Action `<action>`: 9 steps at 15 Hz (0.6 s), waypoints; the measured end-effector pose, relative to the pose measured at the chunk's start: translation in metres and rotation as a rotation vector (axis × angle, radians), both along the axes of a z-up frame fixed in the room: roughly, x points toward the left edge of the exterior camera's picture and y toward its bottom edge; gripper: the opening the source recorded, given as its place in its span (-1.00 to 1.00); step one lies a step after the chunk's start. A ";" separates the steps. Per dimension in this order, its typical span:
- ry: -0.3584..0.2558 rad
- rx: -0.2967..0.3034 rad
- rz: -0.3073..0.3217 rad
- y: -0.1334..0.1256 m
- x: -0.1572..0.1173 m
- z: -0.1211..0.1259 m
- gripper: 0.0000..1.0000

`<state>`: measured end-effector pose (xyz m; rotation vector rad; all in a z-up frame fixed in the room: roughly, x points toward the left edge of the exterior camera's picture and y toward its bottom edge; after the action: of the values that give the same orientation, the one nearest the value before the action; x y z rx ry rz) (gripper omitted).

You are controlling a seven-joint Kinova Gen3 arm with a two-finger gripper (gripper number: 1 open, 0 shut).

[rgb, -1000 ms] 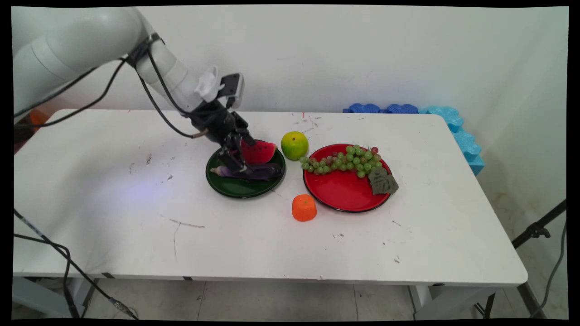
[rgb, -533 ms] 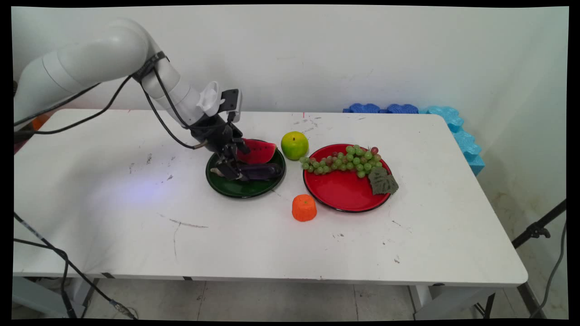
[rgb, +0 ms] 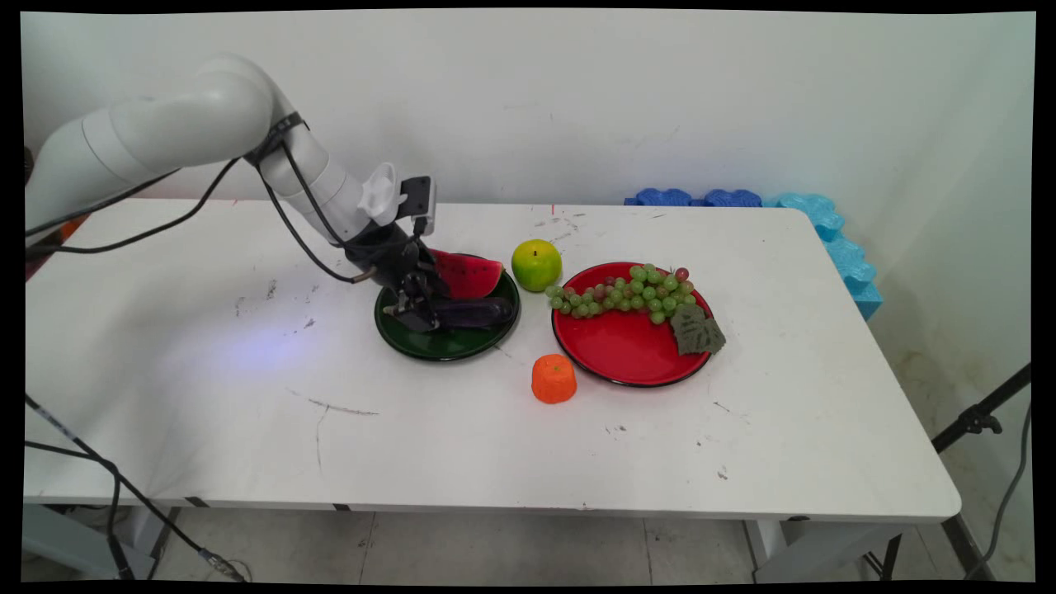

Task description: Pick up the eggplant from the green plate, then place the picked object on the table

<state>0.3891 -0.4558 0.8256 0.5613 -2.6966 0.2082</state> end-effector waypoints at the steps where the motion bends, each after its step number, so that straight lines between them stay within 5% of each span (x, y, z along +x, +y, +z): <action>1: -0.003 -0.001 0.001 0.000 0.001 -0.002 -1.00; 9: -0.023 -0.003 0.007 0.005 0.010 -0.016 -1.00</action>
<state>0.3991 -0.4513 0.8093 0.5716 -2.7162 0.2221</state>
